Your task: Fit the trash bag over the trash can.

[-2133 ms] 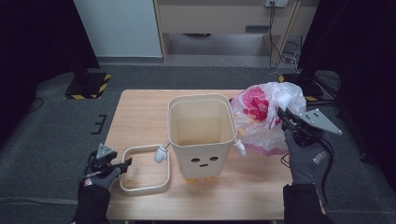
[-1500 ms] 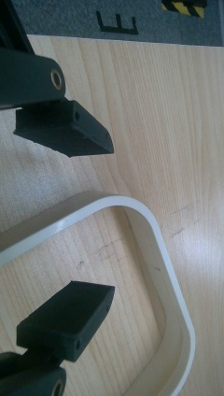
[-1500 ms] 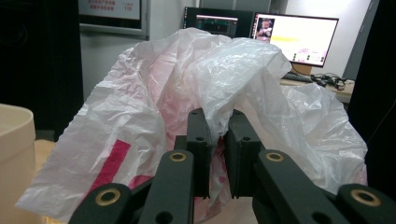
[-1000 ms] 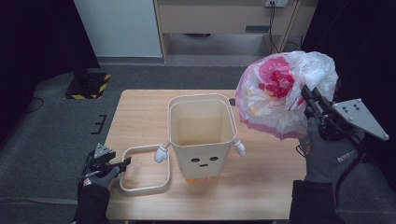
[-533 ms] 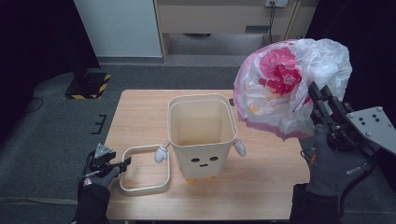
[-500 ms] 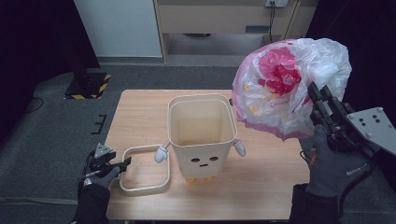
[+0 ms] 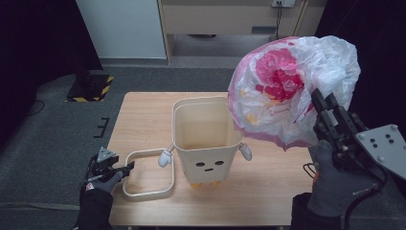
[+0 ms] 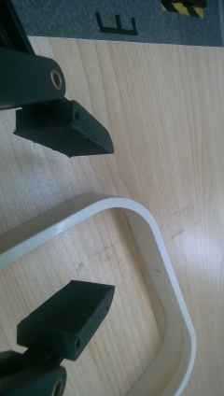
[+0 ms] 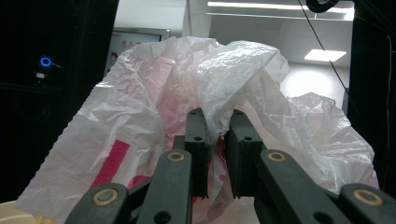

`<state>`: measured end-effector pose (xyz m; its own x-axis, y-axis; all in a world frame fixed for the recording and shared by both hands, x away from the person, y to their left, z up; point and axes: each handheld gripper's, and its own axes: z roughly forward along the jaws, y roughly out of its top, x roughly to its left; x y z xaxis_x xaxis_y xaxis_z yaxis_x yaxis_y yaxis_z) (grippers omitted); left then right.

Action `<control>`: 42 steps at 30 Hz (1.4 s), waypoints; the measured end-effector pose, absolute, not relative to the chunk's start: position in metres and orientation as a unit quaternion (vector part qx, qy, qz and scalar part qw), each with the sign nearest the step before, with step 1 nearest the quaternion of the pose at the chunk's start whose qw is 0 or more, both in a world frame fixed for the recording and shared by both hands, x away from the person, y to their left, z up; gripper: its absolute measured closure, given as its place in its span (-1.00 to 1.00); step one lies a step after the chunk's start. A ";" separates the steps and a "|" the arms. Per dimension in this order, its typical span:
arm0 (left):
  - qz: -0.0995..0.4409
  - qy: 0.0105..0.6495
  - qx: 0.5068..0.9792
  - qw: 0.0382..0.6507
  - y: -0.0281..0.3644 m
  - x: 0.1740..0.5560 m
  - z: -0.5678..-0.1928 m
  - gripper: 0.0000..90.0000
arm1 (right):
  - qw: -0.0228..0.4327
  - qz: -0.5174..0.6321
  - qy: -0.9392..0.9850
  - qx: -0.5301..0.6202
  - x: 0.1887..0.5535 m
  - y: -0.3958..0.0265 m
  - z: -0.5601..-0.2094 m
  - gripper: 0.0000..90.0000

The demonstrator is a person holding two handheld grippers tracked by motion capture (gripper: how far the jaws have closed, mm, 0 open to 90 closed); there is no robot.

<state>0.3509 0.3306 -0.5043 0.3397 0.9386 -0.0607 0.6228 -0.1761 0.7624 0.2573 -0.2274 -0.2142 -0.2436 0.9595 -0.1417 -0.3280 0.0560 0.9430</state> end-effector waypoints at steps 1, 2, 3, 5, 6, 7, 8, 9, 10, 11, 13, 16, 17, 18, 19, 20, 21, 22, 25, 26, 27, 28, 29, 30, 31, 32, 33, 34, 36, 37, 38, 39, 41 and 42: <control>0.220 0.531 0.735 0.360 0.331 0.351 -0.504 -0.42 | 0.525 0.613 0.500 0.314 0.256 -0.224 -0.215 0.78; 0.220 0.531 0.734 0.361 0.331 0.351 -0.504 -0.42 | 0.521 0.617 0.500 0.311 0.254 -0.221 -0.215 0.78; 0.220 0.531 0.735 0.360 0.331 0.351 -0.504 -0.42 | 0.517 0.621 0.501 0.310 0.253 -0.218 -0.216 0.78; 0.220 0.531 0.735 0.360 0.331 0.351 -0.504 -0.42 | 0.509 0.627 0.503 0.308 0.250 -0.213 -0.217 0.78; 0.219 0.532 0.735 0.360 0.331 0.351 -0.504 -0.42 | 0.507 0.629 0.503 0.307 0.249 -0.210 -0.217 0.78; 0.219 0.532 0.734 0.361 0.331 0.351 -0.504 -0.42 | 0.503 0.632 0.504 0.306 0.248 -0.207 -0.218 0.78; 0.220 0.532 0.734 0.361 0.331 0.351 -0.504 -0.42 | 0.502 0.634 0.504 0.304 0.247 -0.204 -0.218 0.78; 0.220 0.532 0.734 0.361 0.331 0.351 -0.504 -0.42 | 0.501 0.635 0.504 0.302 0.247 -0.201 -0.218 0.78; 0.221 0.532 0.734 0.360 0.331 0.351 -0.504 -0.42 | 0.500 0.636 0.504 0.301 0.246 -0.198 -0.219 0.77; 0.221 0.531 0.734 0.360 0.331 0.351 -0.504 -0.42 | 0.499 0.638 0.505 0.300 0.245 -0.195 -0.220 0.77; 0.221 0.531 0.734 0.361 0.331 0.351 -0.504 -0.42 | 0.500 0.637 0.505 0.298 0.244 -0.189 -0.221 0.77; 0.221 0.531 0.734 0.361 0.331 0.351 -0.504 -0.42 | 0.499 0.640 0.503 0.297 0.244 -0.182 -0.224 0.77; 0.221 0.531 0.734 0.361 0.331 0.351 -0.504 -0.42 | 0.498 0.641 0.502 0.299 0.243 -0.179 -0.225 0.77; 0.221 0.531 0.734 0.360 0.331 0.351 -0.504 -0.42 | 0.498 0.643 0.500 0.298 0.243 -0.176 -0.226 0.77; 0.221 0.531 0.734 0.361 0.331 0.351 -0.504 -0.42 | 0.499 0.643 0.499 0.298 0.243 -0.174 -0.227 0.77; 0.220 0.531 0.734 0.361 0.331 0.351 -0.504 -0.42 | 0.501 0.641 0.497 0.300 0.242 -0.170 -0.228 0.77; 0.220 0.531 0.734 0.361 0.331 0.351 -0.504 -0.42 | 0.501 0.643 0.495 0.299 0.241 -0.168 -0.229 0.76; 0.220 0.531 0.734 0.361 0.331 0.351 -0.504 -0.42 | 0.498 0.646 0.495 0.300 0.240 -0.164 -0.230 0.76; 0.220 0.531 0.734 0.361 0.331 0.351 -0.504 -0.42 | 0.492 0.652 0.494 0.298 0.238 -0.155 -0.233 0.76; 0.220 0.531 0.734 0.362 0.331 0.351 -0.504 -0.42 | 0.489 0.654 0.495 0.296 0.237 -0.152 -0.233 0.76; 0.220 0.531 0.734 0.361 0.331 0.351 -0.504 -0.42 | 0.485 0.658 0.496 0.295 0.237 -0.149 -0.234 0.76; 0.220 0.531 0.735 0.361 0.331 0.351 -0.504 -0.42 | 0.482 0.659 0.497 0.293 0.237 -0.146 -0.234 0.76; 0.220 0.531 0.734 0.361 0.331 0.351 -0.504 -0.42 | 0.480 0.662 0.497 0.292 0.237 -0.143 -0.234 0.76; 0.220 0.531 0.734 0.361 0.331 0.351 -0.504 -0.42 | 0.478 0.662 0.499 0.290 0.237 -0.140 -0.235 0.76; 0.220 0.532 0.733 0.362 0.331 0.351 -0.504 -0.42 | 0.474 0.664 0.501 0.289 0.238 -0.137 -0.236 0.76; 0.220 0.531 0.733 0.362 0.331 0.351 -0.504 -0.42 | 0.470 0.666 0.503 0.287 0.239 -0.132 -0.237 0.76; 0.220 0.532 0.733 0.363 0.331 0.351 -0.504 -0.42 | 0.466 0.667 0.506 0.287 0.239 -0.130 -0.238 0.76; 0.221 0.531 0.733 0.363 0.331 0.351 -0.504 -0.42 | 0.461 0.669 0.508 0.286 0.241 -0.126 -0.241 0.76; 0.220 0.532 0.733 0.363 0.331 0.351 -0.504 -0.42 | 0.452 0.671 0.513 0.286 0.244 -0.120 -0.245 0.76; 0.220 0.532 0.733 0.363 0.332 0.351 -0.504 -0.42 | 0.451 0.671 0.515 0.286 0.246 -0.119 -0.246 0.76; 0.220 0.532 0.733 0.363 0.332 0.351 -0.504 -0.42 | 0.448 0.671 0.516 0.287 0.247 -0.117 -0.248 0.76; 0.220 0.532 0.733 0.363 0.332 0.351 -0.504 -0.42 | 0.445 0.671 0.518 0.287 0.249 -0.115 -0.250 0.76; 0.220 0.532 0.733 0.363 0.332 0.351 -0.505 -0.42 | 0.441 0.671 0.521 0.289 0.253 -0.113 -0.252 0.76; 0.220 0.532 0.733 0.363 0.332 0.351 -0.505 -0.42 | 0.439 0.671 0.523 0.289 0.254 -0.111 -0.254 0.76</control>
<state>0.3515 0.3320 -0.5046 0.3379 0.9390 -0.0634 0.6201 -0.1715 0.7656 0.2544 -0.1112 -0.2538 -0.4474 0.8915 -0.0712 -0.2857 -0.0670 0.9560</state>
